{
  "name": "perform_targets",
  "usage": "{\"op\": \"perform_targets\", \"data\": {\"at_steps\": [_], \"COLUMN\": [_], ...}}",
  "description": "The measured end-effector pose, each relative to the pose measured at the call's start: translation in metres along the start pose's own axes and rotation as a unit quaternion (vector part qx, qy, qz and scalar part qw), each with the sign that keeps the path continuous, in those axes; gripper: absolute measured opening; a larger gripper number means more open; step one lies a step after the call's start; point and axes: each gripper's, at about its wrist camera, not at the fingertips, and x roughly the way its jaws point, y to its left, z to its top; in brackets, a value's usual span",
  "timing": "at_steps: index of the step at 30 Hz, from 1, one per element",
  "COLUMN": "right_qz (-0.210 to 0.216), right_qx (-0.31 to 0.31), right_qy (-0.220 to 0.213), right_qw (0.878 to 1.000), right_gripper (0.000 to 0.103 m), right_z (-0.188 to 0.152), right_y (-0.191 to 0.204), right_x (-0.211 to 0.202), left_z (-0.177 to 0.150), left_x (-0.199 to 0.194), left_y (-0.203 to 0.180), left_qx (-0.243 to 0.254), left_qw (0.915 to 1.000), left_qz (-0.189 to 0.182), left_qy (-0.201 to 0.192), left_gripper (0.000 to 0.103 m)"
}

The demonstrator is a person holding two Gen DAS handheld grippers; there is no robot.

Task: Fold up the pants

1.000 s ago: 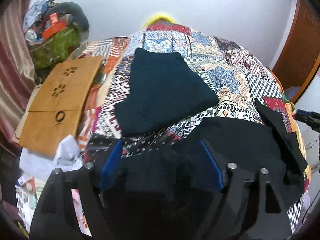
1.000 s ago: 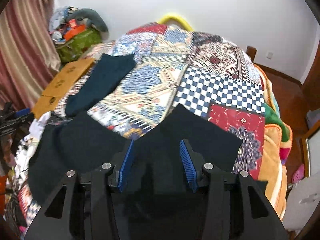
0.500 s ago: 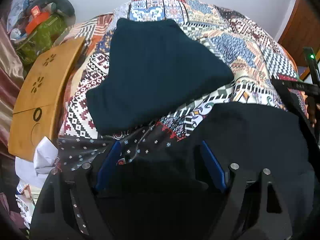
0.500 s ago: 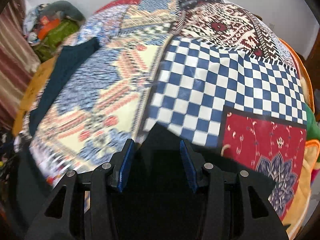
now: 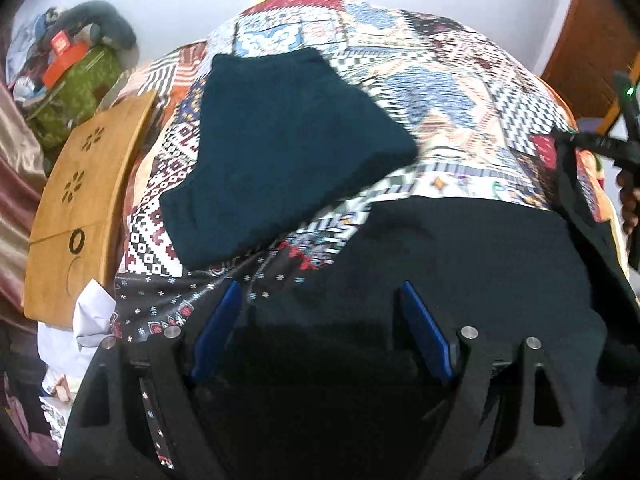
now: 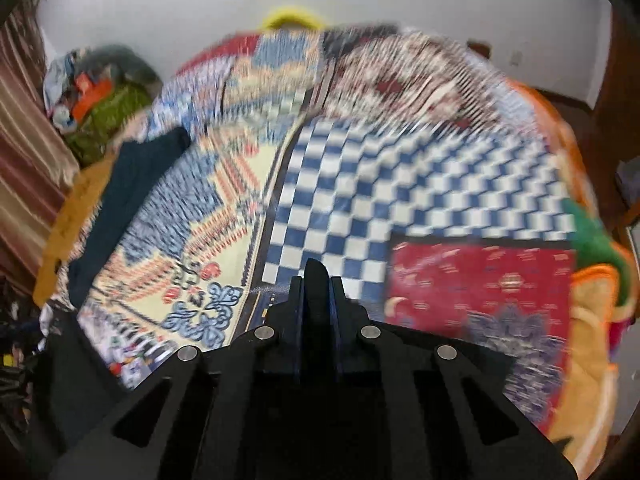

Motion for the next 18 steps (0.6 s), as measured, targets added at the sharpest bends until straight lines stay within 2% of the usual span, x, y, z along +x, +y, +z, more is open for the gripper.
{"op": "perform_targets", "data": {"at_steps": [4,6,7,9,11,14,18], "right_qz": [-0.004,-0.007,-0.008,-0.009,-0.016,-0.031,-0.038], "right_qx": [0.002,0.002,0.003,0.001,-0.006,-0.022,-0.019], "right_qy": [-0.045,-0.074,-0.083,-0.108,-0.125,-0.149,-0.140], "right_qw": [0.999,0.997,0.997,0.994,0.992,0.988,0.989], "right_gripper": [0.010,0.010,0.010,0.010,0.010,0.010,0.010], "right_z": [-0.001,-0.008,0.002,-0.005,0.001,-0.014,-0.043], "right_y": [-0.013,-0.024,-0.024,-0.033,-0.029,-0.036,-0.052], "right_x": [-0.066,-0.110,-0.114,-0.152,-0.160,-0.191,-0.198], "left_z": [-0.005,-0.008,-0.010,-0.015,-0.019,-0.028,-0.041], "left_x": [-0.013,-0.015,-0.016,-0.018,-0.021,-0.026,-0.031], "left_y": [-0.031,-0.047,-0.056,-0.072,-0.085,-0.110,-0.146], "left_qx": [0.037,0.058,0.069,0.084,0.093,0.113,0.147], "left_qw": [0.9992,0.9982,0.9975,0.9964,0.9952,0.9927,0.9884], "left_qz": [-0.018,-0.015,-0.008,-0.008,-0.022,-0.029,-0.026], "left_qy": [-0.004,0.000,0.005,0.011,0.023,0.030,0.026], "left_gripper": [0.085,0.086,0.086,0.086,0.086,0.086,0.087]}}
